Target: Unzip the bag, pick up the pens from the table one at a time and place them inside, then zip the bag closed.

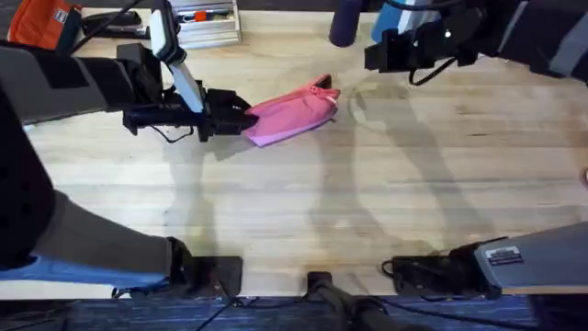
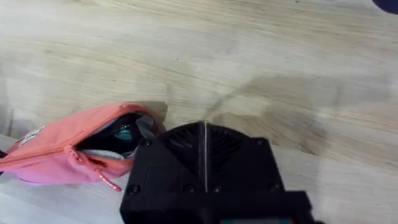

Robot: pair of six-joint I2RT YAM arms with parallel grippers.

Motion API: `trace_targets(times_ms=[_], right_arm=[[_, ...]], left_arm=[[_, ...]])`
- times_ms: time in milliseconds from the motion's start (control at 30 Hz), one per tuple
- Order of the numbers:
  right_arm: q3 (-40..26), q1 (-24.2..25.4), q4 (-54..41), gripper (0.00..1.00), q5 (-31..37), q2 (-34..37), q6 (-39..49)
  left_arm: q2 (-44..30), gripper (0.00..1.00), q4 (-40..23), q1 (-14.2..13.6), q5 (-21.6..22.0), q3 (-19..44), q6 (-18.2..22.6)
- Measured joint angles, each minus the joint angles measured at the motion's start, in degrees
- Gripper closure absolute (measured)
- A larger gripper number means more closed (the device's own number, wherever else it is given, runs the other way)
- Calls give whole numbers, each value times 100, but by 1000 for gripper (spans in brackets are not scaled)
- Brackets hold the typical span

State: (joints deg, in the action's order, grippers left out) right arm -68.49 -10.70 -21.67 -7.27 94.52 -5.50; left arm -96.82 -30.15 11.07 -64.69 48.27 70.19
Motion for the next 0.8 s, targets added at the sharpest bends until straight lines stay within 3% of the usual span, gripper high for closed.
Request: trace_targets(times_ms=[233, 367, 433, 567, 600, 800], right_arm=[[0, 0, -7, 960, -2, -75, -1], [0, 0, -20, 830, -6, -447, 2], [0, -11, -20, 684, -48, -697, 3], [0, -98, -17, 100, -292, -1033, 4], [0, -139, -23, 34, -364, -1068, 37], [0, -678, -454, 5, -783, -1099, 429]], left_arm=[[0, 958, 0, 0, 0, 0, 0], [0, 958, 0, 0, 0, 0, 0], [0, 958, 0, 0, 0, 0, 0], [0, 958, 0, 0, 0, 0, 0], [0, 958, 0, 0, 0, 0, 0], [0, 956, 0, 0, 0, -1, 1]])
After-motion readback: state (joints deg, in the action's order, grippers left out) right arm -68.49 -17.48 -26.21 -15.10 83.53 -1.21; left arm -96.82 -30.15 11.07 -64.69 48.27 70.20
